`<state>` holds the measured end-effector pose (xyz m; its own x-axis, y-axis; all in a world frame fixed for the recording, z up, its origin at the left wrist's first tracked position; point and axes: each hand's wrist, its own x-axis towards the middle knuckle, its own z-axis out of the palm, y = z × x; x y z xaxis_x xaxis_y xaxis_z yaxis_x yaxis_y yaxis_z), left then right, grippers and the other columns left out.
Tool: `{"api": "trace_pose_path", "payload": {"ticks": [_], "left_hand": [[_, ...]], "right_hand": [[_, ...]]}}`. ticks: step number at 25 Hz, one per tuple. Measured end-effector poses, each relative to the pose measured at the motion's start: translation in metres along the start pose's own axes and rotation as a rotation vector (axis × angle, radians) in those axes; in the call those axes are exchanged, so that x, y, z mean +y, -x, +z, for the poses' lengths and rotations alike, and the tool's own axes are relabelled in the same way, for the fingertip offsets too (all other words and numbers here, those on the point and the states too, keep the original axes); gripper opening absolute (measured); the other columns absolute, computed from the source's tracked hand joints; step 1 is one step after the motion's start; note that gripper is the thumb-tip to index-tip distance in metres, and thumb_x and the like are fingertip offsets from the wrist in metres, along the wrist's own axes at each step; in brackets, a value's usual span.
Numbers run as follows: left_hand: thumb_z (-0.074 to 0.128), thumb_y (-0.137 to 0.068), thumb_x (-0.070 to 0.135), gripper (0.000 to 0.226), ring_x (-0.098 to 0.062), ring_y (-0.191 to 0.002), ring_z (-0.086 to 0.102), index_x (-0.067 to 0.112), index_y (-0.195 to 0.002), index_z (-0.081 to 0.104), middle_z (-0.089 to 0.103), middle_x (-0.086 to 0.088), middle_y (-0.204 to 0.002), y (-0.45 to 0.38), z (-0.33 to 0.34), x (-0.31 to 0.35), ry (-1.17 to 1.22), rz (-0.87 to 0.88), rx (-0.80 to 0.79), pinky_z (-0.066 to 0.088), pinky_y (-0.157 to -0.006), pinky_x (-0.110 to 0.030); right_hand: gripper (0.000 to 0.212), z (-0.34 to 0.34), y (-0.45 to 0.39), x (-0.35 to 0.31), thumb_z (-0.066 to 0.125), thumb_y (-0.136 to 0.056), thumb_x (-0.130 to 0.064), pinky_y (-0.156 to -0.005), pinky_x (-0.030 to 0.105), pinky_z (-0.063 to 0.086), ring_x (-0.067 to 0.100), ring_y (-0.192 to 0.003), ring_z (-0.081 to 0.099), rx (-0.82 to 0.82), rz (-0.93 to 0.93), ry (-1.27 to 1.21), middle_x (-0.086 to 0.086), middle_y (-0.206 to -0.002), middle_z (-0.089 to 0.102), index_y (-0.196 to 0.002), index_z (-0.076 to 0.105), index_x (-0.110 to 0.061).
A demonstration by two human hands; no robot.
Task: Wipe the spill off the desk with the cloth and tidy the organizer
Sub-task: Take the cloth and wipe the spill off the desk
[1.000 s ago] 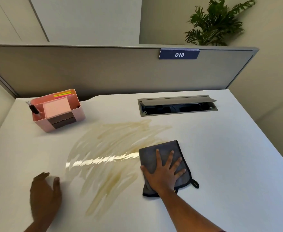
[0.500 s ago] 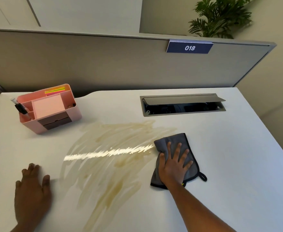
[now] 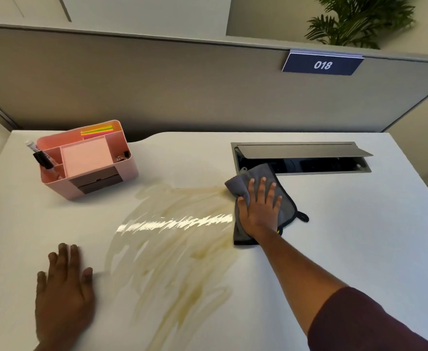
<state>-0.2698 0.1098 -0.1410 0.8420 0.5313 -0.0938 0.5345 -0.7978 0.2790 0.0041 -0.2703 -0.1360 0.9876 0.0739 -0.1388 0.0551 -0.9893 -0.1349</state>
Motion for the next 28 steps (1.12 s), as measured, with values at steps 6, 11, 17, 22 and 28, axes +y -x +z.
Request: {"api": "trace_pose_path", "payload": {"ticks": [6,11,17,22,28], "left_hand": [[0.013,-0.101,0.046,0.071,-0.036,-0.156,0.021,0.010,-0.161,0.026,0.020,-0.011,-0.170,-0.003,0.004,-0.005,0.017,0.016,0.013,0.021,-0.121,-0.055],[0.014,-0.100,0.048,0.072,-0.035,-0.156,0.022,0.011,-0.160,0.028,0.021,-0.009,-0.170,-0.002,0.004,-0.006,0.023,0.004,0.009,0.022,-0.121,-0.057],[0.016,-0.100,0.048,0.071,-0.033,-0.156,0.023,0.013,-0.160,0.030,0.023,-0.008,-0.169,-0.001,0.000,-0.002,0.026,-0.006,0.004,0.021,-0.121,-0.055],[0.020,-0.098,0.048,0.073,-0.036,-0.154,0.028,0.009,-0.157,0.036,0.029,-0.011,-0.167,0.000,-0.001,0.000,0.052,-0.003,0.061,0.024,-0.120,-0.059],[0.024,-0.093,0.048,0.077,-0.041,-0.148,0.037,0.004,-0.153,0.043,0.036,-0.016,-0.163,-0.002,0.001,0.005,0.034,-0.011,0.103,0.029,-0.116,-0.064]], "right_hand": [[0.072,0.017,0.030,-0.083,0.015,-0.103,-0.059,-0.127,0.063,-0.002,0.038,-0.161,-0.011,-0.016,-0.361,0.006,0.009,-0.176,-0.005,-0.168,0.003,-0.029],[0.070,0.022,0.056,-0.045,0.016,-0.105,-0.057,-0.128,0.061,0.007,0.034,-0.162,-0.010,-0.029,-0.378,0.016,0.006,-0.176,-0.005,-0.168,0.003,-0.029],[0.067,0.001,-0.012,-0.067,0.017,-0.107,-0.054,-0.128,0.061,-0.003,0.035,-0.161,-0.012,-0.051,-0.156,-0.040,0.007,-0.176,-0.007,-0.167,0.000,-0.031],[0.065,0.024,0.051,-0.073,0.023,-0.105,-0.055,-0.128,0.059,0.009,0.029,-0.163,-0.005,-0.024,-0.491,-0.041,-0.002,-0.177,0.000,-0.167,0.011,-0.037],[0.066,0.003,-0.004,-0.067,0.019,-0.107,-0.054,-0.128,0.060,0.005,0.031,-0.162,-0.007,-0.002,-0.166,-0.014,0.003,-0.177,-0.004,-0.167,0.001,-0.035]]}}
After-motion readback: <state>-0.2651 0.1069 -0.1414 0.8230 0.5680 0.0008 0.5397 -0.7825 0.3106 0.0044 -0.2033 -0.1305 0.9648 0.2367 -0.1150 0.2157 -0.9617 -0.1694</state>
